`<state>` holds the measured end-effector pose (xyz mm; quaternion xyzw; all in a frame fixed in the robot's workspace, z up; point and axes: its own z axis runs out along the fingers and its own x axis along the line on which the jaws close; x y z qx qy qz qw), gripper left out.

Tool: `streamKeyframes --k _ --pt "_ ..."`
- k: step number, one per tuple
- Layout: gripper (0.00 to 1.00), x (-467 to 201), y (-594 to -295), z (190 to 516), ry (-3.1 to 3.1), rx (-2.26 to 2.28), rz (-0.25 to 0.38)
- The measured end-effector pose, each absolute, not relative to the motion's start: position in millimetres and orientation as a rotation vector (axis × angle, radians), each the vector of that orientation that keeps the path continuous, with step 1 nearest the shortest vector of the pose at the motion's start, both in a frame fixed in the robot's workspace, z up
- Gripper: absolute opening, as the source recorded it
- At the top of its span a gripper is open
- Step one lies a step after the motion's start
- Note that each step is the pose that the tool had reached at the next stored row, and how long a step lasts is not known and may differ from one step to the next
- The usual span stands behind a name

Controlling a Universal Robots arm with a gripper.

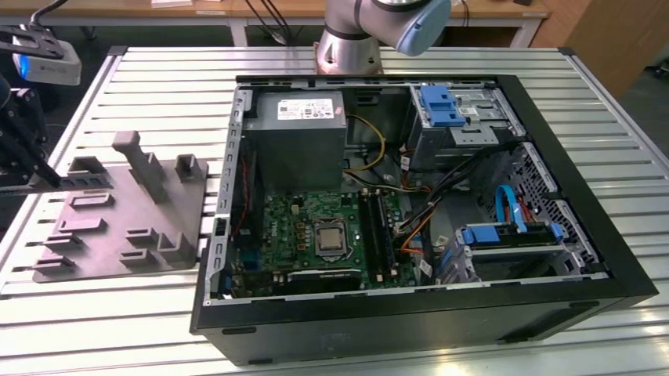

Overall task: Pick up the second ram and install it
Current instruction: 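Pick up the second ram and move it above second insertion slot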

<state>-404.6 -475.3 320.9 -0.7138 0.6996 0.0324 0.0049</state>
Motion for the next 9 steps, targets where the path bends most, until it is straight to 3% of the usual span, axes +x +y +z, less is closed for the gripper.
streamKeyframes --k 9 --pt "0.14 -404.5 -475.3 331.2 2.190 -2.235 0.102"
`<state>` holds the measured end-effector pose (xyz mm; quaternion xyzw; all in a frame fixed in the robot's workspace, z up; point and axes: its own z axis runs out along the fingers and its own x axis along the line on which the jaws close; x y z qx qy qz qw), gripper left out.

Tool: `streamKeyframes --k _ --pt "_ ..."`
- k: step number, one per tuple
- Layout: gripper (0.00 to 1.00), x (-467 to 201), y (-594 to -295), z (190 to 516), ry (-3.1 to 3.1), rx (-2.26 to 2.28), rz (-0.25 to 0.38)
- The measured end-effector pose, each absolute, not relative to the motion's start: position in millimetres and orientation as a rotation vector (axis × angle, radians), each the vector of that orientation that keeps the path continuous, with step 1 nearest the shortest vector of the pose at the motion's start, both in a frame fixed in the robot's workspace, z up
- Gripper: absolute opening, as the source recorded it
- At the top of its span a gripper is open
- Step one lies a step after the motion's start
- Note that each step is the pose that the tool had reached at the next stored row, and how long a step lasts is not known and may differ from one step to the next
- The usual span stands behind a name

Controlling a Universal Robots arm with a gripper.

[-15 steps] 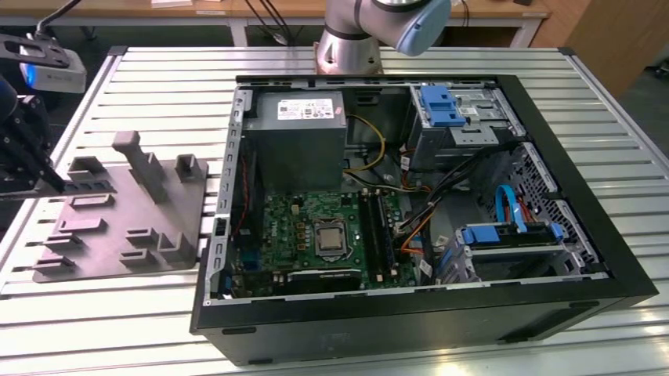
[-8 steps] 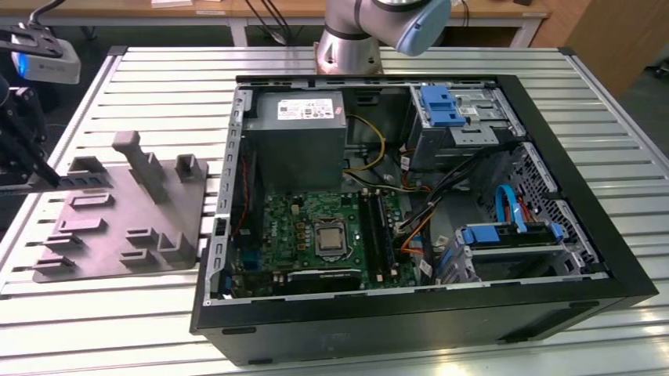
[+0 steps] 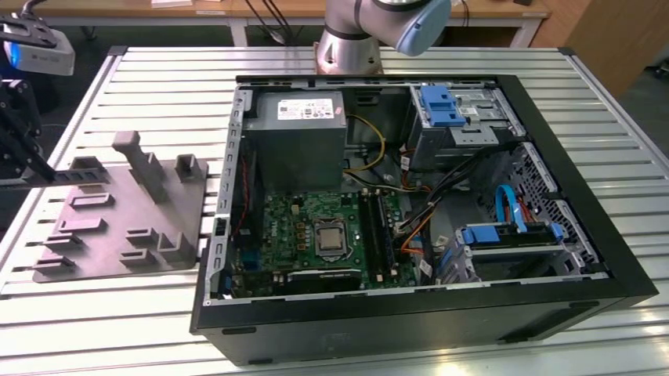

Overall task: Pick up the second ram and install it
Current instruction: 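Pick up the second ram and move it above second insertion slot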

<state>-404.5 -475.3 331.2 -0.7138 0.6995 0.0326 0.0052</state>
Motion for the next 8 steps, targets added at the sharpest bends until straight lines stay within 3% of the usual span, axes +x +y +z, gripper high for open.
streamKeyframes --k 8 --pt "0.14 -404.5 -475.3 341.9 2.191 -2.235 0.102"
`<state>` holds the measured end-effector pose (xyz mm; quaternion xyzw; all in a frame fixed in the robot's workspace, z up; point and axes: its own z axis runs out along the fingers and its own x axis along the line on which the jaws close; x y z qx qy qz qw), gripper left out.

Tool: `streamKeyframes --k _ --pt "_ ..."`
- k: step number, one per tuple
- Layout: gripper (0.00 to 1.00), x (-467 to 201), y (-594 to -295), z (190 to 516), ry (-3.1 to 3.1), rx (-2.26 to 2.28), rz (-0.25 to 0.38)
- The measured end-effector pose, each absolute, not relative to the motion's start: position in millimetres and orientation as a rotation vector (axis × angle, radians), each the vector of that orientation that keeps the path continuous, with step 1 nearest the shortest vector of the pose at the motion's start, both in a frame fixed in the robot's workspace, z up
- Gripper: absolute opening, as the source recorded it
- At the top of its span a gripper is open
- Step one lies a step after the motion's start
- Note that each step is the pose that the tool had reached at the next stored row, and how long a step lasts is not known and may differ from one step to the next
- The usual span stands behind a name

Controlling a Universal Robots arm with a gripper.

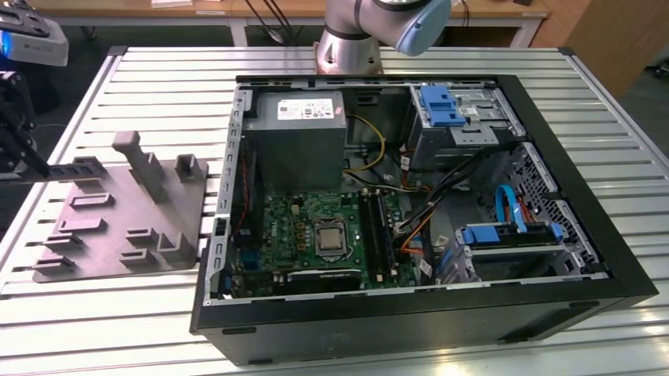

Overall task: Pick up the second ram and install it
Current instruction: 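Pick up the second ram and move it above second insertion slot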

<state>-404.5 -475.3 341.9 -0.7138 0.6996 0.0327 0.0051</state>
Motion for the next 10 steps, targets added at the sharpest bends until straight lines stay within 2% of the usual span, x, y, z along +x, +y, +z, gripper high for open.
streamKeyframes --k 10 --pt "0.14 -405 -475 365 2.190 -2.234 0.104"
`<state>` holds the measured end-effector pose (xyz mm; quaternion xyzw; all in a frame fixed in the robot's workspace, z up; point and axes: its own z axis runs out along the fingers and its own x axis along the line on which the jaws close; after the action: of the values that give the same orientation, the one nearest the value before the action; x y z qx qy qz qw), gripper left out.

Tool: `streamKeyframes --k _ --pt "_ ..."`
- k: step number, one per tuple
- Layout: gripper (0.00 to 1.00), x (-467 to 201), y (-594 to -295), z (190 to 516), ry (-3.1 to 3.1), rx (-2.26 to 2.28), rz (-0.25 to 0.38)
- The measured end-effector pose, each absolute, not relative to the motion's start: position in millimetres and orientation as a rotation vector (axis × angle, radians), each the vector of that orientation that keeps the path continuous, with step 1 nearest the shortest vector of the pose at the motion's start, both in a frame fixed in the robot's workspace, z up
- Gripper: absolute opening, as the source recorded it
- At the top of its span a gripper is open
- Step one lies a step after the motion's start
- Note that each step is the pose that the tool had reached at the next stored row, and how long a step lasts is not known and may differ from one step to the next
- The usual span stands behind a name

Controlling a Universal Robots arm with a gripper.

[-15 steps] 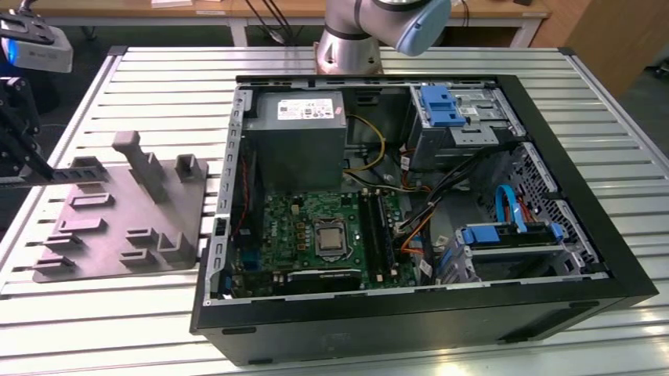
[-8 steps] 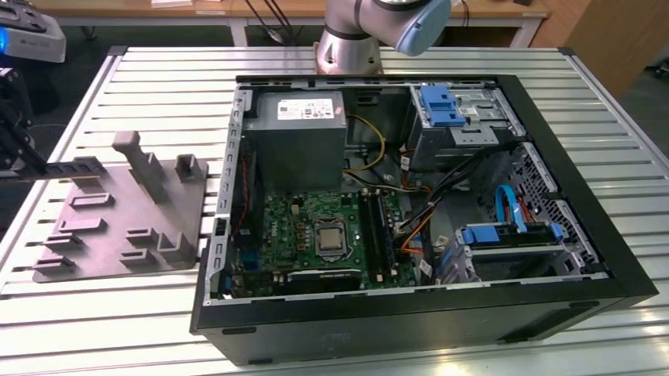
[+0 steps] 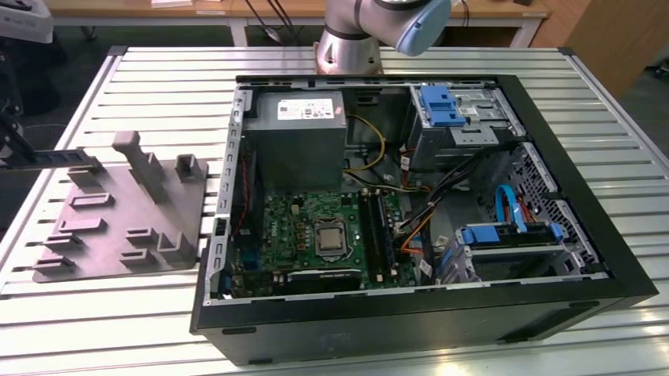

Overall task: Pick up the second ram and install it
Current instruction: 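Pick up the second ram and move it above second insertion slot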

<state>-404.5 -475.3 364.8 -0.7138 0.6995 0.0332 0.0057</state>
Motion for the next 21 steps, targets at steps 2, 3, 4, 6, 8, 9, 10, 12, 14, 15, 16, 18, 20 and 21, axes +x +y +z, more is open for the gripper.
streamKeyframes --k 2,3,4,6,8,9,10,12,14,15,16,18,20,21 --pt "0.14 -405 -475 371 2.190 -2.234 0.104" --pt "0.14 -405 -475 374 2.189 -2.234 0.104" --pt "0.14 -405 -475 376 2.189 -2.234 0.105" --pt "0.14 -405 -475 377 2.188 -2.233 0.107" --pt "0.14 -405 -475 377 2.188 -2.233 0.107" --pt "0.14 -405 -475 377 2.188 -2.233 0.107" --pt "0.14 -405 -475 377 2.188 -2.233 0.107" --pt "0.14 -404 -475 378 2.188 -2.233 0.107" --pt "0.14 -396 -475 378 2.189 -2.234 0.108" --pt "0.14 -391 -475 377 2.190 -2.234 0.110" --pt "0.14 -386 -475 377 2.190 -2.234 0.111" --pt "0.14 -377 -475 377 2.190 -2.235 0.112" --pt "0.14 -368 -475 377 2.191 -2.236 0.113" --pt "0.14 -363 -475 377 2.191 -2.236 0.114"
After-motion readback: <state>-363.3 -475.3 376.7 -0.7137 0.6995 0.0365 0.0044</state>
